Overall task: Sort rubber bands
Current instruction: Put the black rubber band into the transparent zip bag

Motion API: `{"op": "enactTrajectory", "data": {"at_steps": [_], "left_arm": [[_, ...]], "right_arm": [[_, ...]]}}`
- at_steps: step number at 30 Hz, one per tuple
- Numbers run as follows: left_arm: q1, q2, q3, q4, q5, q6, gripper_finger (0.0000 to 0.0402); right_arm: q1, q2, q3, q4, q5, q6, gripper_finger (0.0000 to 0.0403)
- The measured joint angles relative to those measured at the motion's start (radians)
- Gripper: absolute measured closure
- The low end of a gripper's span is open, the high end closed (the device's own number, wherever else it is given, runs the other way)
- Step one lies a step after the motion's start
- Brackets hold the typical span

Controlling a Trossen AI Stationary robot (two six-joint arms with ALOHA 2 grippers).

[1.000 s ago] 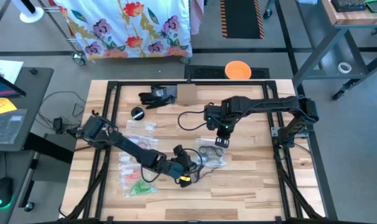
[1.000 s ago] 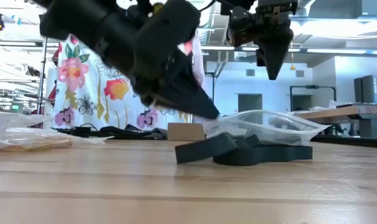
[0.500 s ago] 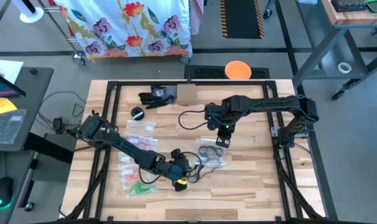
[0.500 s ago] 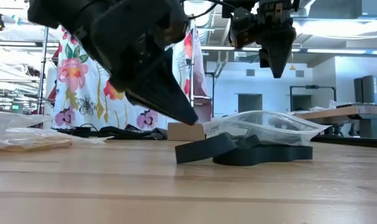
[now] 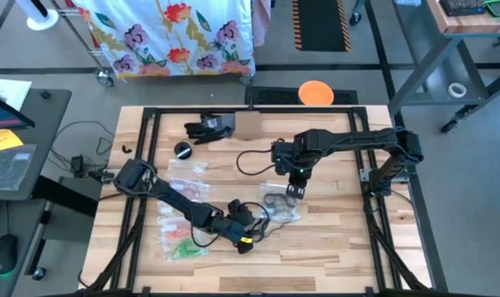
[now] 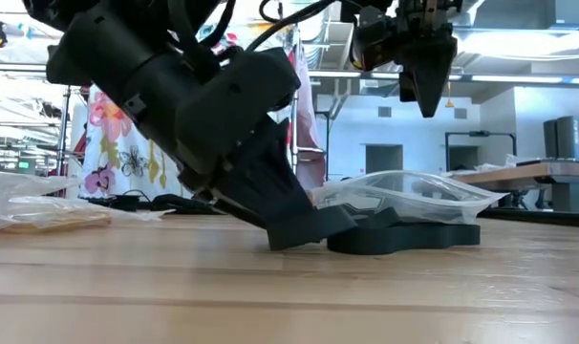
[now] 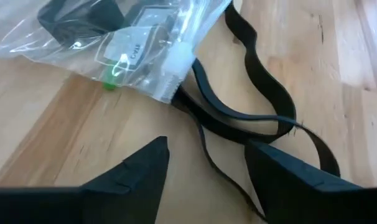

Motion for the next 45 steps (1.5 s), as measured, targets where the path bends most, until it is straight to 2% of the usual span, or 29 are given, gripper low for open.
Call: {"op": "enactTrajectory", "data": {"at_steps": [3, 6, 9, 12, 13, 24, 27, 29, 33, 36, 39, 42, 45], "left_arm": [[0.005, 0.016, 0.002, -0.012, 0.010, -0.027, 0.0193], [-0.005, 0.020, 0.002, -0.017, -0.041, -0.021, 0.0223], [-0.032, 0.022, 0.001, -0.020, -0.126, 0.006, 0.0287], [-0.053, 0.024, 0.000, -0.023, -0.205, 0.039, 0.0374], [-0.057, 0.024, -0.001, -0.024, -0.218, 0.053, 0.0386], [-0.083, 0.025, -0.003, -0.031, -0.273, 0.141, 0.0400], [-0.084, 0.025, -0.003, -0.035, -0.281, 0.164, 0.0401], [-0.085, 0.021, -0.003, -0.042, -0.300, 0.177, 0.0401], [-0.110, -0.055, -0.010, -0.194, -0.417, 0.207, 0.0401], [-0.136, -0.177, -0.009, -0.355, -0.556, 0.182, 0.0401], [-0.153, -0.299, -0.041, -0.497, -0.674, 0.153, 0.0401], [-0.142, -0.440, -0.073, -0.562, -0.735, 0.150, 0.0401], [-0.117, -0.565, -0.106, -0.567, -0.749, 0.186, 0.0401]], "right_arm": [[0.000, 0.000, 0.000, 0.001, 0.000, 0.083, 0.0385], [-0.002, 0.000, 0.000, 0.023, 0.001, 0.142, 0.0385], [-0.002, 0.000, 0.000, 0.046, 0.003, 0.227, 0.0385], [-0.002, 0.000, 0.000, 0.089, 0.003, 0.240, 0.0385], [-0.002, 0.000, 0.000, 0.104, 0.003, 0.240, 0.0385], [-0.002, 0.000, 0.000, 0.373, 0.003, 0.235, 0.0385], [0.003, 0.000, 0.000, 0.471, -0.012, 0.372, 0.0385], [0.005, 0.000, 0.000, 0.514, -0.027, 0.404, 0.0385], [0.012, 0.000, 0.000, 0.519, -0.084, 0.287, 0.0385], [0.047, -0.004, 0.000, 0.517, -0.097, 0.187, 0.0386], [0.116, -0.026, 0.017, 0.476, 0.002, 0.059, 0.0394], [0.216, -0.072, 0.081, 0.307, 0.302, -0.027, 0.0400], [0.324, -0.149, 0.109, 0.138, 0.545, 0.064, 0.0398]]}}
